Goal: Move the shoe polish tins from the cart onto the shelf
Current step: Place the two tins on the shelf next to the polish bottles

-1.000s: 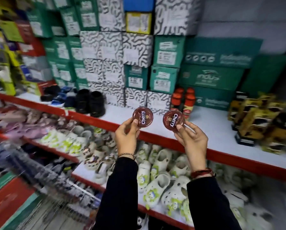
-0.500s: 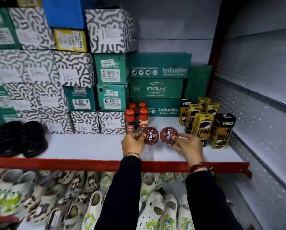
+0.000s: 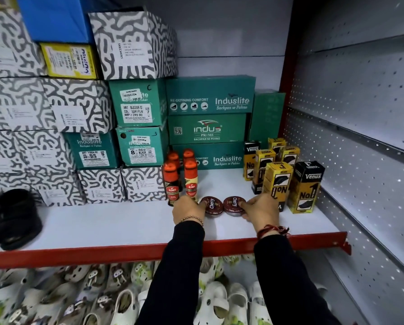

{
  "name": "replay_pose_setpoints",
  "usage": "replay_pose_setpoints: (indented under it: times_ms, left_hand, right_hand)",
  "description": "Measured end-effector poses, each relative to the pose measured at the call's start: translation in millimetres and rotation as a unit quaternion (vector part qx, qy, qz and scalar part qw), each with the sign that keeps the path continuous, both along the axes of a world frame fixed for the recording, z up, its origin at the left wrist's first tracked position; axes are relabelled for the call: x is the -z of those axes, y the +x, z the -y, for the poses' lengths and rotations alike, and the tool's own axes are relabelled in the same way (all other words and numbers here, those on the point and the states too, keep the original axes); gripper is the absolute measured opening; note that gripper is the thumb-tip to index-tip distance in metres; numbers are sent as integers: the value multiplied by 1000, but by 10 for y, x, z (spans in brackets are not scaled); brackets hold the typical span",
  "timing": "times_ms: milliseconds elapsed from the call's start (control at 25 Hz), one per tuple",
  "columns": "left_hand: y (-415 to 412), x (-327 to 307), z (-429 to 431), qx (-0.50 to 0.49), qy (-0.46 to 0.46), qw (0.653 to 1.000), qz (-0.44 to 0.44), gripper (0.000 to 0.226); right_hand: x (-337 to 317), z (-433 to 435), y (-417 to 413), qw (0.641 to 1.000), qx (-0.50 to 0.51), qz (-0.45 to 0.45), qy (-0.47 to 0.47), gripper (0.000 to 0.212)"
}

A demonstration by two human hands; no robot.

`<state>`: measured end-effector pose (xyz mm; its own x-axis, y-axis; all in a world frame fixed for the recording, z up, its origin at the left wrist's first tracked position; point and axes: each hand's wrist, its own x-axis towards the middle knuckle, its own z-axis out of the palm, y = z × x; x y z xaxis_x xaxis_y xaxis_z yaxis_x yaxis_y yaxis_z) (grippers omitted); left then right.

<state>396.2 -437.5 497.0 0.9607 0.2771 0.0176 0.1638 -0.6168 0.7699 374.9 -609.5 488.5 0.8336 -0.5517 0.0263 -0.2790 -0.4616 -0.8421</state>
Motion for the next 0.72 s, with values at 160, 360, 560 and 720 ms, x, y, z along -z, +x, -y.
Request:
replay_pose_setpoints:
  times_ms: [160,360,560,720]
  left_hand:
    - [2,-8,34,2,50,999,5,49]
    - [-184,-139,-20,5,76,996,56,30]
    - [-506,-406,-297,21,158,952,262,38]
    - [-708,-452,-691,3,230,933,278,53]
  right_hand:
    - [-85,-54,-45,993,2,-31,-115,29]
    - [-252,-181,-201,987,-32,70,-138,40]
    - [-493,-481,-269,948,-124,186,-226,54]
    - [-577,-920,-302,917,-184,196,-294,67]
